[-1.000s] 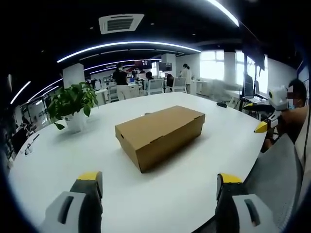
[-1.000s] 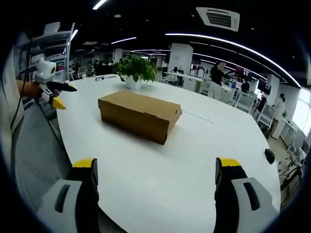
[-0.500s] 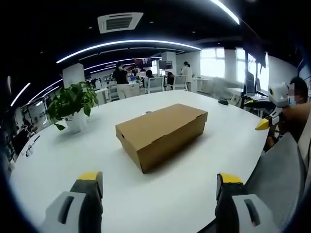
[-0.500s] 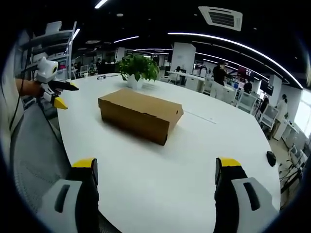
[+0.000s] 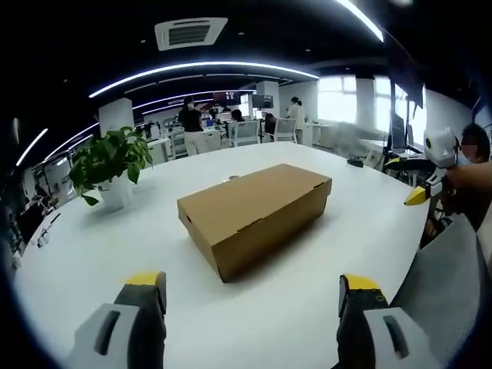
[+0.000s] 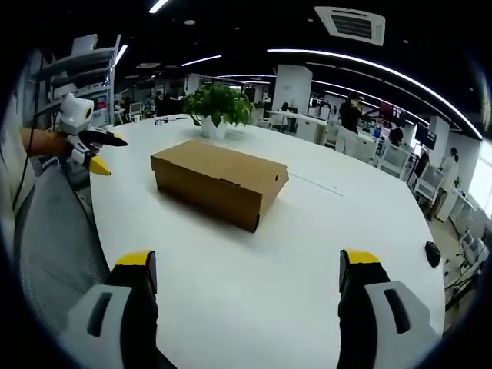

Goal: Operate the shoe box by opening the lid, removing the specified soft item, and placing it in the target area until the item is outside and the box remains undamaged.

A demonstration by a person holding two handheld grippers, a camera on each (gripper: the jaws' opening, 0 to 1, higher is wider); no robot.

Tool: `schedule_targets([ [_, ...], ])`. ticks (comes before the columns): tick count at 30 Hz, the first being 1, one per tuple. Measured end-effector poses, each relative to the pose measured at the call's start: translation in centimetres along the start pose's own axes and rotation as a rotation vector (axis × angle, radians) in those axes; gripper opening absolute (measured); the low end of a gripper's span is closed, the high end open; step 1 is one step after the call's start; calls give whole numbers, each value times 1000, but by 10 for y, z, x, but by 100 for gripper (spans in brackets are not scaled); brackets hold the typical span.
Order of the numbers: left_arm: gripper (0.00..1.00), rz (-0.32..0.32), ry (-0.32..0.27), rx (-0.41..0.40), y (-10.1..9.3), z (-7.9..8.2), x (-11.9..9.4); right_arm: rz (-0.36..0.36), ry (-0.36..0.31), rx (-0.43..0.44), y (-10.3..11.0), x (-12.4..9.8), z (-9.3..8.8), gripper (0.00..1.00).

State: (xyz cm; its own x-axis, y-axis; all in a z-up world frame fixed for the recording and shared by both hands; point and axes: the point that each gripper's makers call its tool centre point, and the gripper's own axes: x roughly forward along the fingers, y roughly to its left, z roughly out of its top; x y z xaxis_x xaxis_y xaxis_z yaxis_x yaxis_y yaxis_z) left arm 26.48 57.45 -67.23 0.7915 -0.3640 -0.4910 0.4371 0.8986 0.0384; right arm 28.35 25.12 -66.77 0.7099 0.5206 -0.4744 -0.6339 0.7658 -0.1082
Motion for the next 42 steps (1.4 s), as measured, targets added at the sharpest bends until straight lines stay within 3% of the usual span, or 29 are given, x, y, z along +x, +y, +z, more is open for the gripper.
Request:
schedule_targets([
  [19, 86, 14, 22, -6, 12, 1, 30, 87, 31, -100, -19, 28, -3, 80],
  [23, 76, -1, 29, -40, 11, 0, 36, 108, 29, -109, -21, 36, -1, 76],
  [42, 73, 58, 43, -35, 27, 4, 63, 219, 0, -132, -19, 87, 11, 64],
])
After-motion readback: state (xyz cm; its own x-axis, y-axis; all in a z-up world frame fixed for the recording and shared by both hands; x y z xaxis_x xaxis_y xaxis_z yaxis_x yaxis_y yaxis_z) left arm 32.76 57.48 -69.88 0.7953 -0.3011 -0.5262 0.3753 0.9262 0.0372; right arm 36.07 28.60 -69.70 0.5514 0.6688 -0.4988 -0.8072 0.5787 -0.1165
